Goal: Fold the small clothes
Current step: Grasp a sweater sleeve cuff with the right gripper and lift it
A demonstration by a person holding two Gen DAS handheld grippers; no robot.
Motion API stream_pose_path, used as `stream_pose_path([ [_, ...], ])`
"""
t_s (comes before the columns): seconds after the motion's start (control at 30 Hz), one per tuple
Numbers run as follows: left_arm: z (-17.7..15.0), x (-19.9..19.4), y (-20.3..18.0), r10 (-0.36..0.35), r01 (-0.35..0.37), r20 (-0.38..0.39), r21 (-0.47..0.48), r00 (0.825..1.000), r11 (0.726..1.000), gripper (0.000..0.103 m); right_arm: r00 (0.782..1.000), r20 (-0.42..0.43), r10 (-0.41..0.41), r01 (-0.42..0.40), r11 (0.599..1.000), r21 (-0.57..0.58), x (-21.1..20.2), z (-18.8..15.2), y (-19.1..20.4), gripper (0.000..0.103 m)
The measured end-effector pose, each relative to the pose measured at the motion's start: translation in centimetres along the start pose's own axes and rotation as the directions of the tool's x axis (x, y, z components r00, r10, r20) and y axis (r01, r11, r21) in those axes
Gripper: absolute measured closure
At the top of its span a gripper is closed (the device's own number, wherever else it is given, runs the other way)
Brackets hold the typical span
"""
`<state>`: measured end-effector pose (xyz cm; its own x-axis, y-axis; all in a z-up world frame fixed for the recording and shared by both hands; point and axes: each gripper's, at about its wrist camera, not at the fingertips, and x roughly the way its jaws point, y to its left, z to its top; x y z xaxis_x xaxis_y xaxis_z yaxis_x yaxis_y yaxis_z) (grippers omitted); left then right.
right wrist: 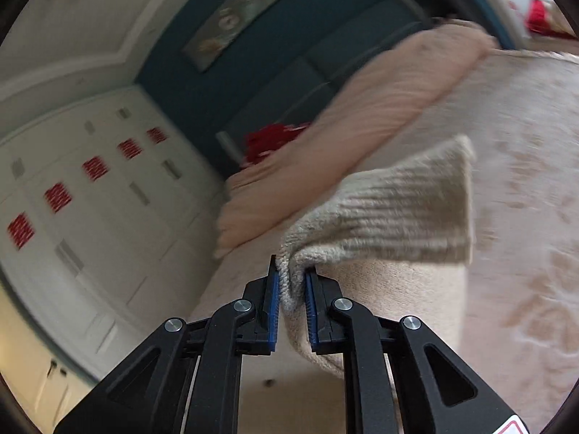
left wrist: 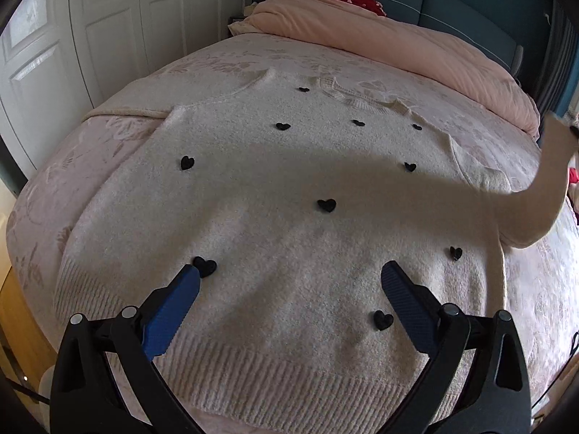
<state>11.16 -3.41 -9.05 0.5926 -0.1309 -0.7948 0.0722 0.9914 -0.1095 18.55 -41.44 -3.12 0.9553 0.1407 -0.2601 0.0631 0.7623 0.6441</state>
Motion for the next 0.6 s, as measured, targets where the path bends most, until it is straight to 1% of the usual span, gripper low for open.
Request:
stream_pose_path([
  [0.03, 0.2, -0.1, 0.6, -0.002, 0.002, 0.001, -0.015, 1.0, 1.0, 0.005, 0.996, -0.041, 0.082, -0.083, 0.996, -0.033, 2.6, -0.6, 3.5, 0.088],
  [0.07, 0.5, -0.2, 1.3, -0.009, 0.009, -0.003, -0.033, 1.0, 0.999, 0.005, 0.979, -0.109, 0.172, -0.179, 0.982, -0.06, 5.8, -1.7, 7.2, 0.084],
  [0.1, 0.9, -0.1, 1.9, -0.023, 0.022, -0.009, -0.05, 1.0, 0.998, 0.005, 0.962, -0.173, 0.211, -0.229, 0.969, -0.093, 8.4, -3.0, 10.1, 0.084],
  [0.13, 1.4, 0.0, 2.6, -0.038, 0.037, -0.017, -0.069, 0.999, 0.997, 0.005, 0.955, -0.217, 0.2, -0.235, 0.961, -0.147, 10.5, -4.4, 12.7, 0.08],
  [0.17, 1.9, 0.1, 3.2, -0.054, 0.052, -0.022, -0.085, 0.998, 0.995, 0.005, 0.958, -0.237, 0.161, -0.21, 0.957, -0.2, 11.7, -5.7, 14.4, 0.074],
  [0.2, 2.4, 0.4, 3.8, -0.072, 0.069, -0.029, -0.097, 0.997, 0.993, 0.005, 0.961, -0.244, 0.127, -0.185, 0.955, -0.231, 12.2, -6.8, 15.2, 0.071],
  [0.23, 3.1, 0.7, 4.4, -0.089, 0.085, -0.039, -0.107, 0.995, 0.991, 0.005, 0.965, -0.243, 0.102, -0.163, 0.955, -0.247, 12.0, -7.7, 15.3, 0.061],
  [0.27, 3.9, 1.1, 5.0, -0.112, 0.107, -0.043, -0.118, 0.993, 0.987, 0.005, 0.97, -0.234, 0.066, -0.127, 0.958, -0.257, 11.1, -8.6, 14.5, 0.051],
  [0.33, 5.5, 2.3, 6.2, -0.155, 0.147, -0.047, -0.141, 0.987, 0.979, 0.005, 0.977, -0.209, -0.045, -0.015, 0.96, -0.278, 8.9, -10.4, 12.7, 0.044],
  [0.37, 6.5, 3.2, 6.6, -0.168, 0.159, -0.05, -0.152, 0.984, 0.975, 0.005, 0.968, -0.206, -0.142, 0.073, 0.948, -0.31, 8.0, -11.5, 11.2, 0.044],
  [0.4, 7.3, 4.3, 6.9, -0.175, 0.165, -0.051, -0.158, 0.983, 0.974, 0.005, 0.946, -0.209, -0.247, 0.164, 0.923, -0.349, 7.2, -12.6, 9.6, 0.044],
  [0.43, 8.2, 5.6, 6.9, -0.166, 0.155, -0.057, -0.162, 0.985, 0.975, 0.005, 0.92, -0.222, -0.324, 0.226, 0.899, -0.375, 6.6, -13.5, 8.2, 0.044],
  [0.47, 9.1, 7.0, 6.7, -0.17, 0.158, -0.064, -0.164, 0.983, 0.974, 0.005, 0.891, -0.246, -0.382, 0.273, 0.883, -0.383, 6.2, -14.4, 6.5, 0.043],
  [0.5, 10.1, 8.4, 6.4, -0.163, 0.149, -0.077, -0.168, 0.984, 0.974, 0.005, 0.866, -0.28, -0.415, 0.297, 0.876, -0.38, 6.2, -15.1, 5.1, 0.043],
  [0.53, 11.0, 9.8, 6.0, -0.161, 0.144, -0.089, -0.18, 0.983, 0.973, 0.005, 0.848, -0.303, -0.436, 0.311, 0.87, -0.381, 6.4, -15.5, 3.8, 0.043],
  [0.6, 12.5, 11.7, 5.6, -0.189, 0.169, -0.085, -0.206, 0.978, 0.964, 0.005, 0.813, -0.323, -0.484, 0.333, 0.842, -0.424, 7.0, -16.5, 2.6, 0.043],
])
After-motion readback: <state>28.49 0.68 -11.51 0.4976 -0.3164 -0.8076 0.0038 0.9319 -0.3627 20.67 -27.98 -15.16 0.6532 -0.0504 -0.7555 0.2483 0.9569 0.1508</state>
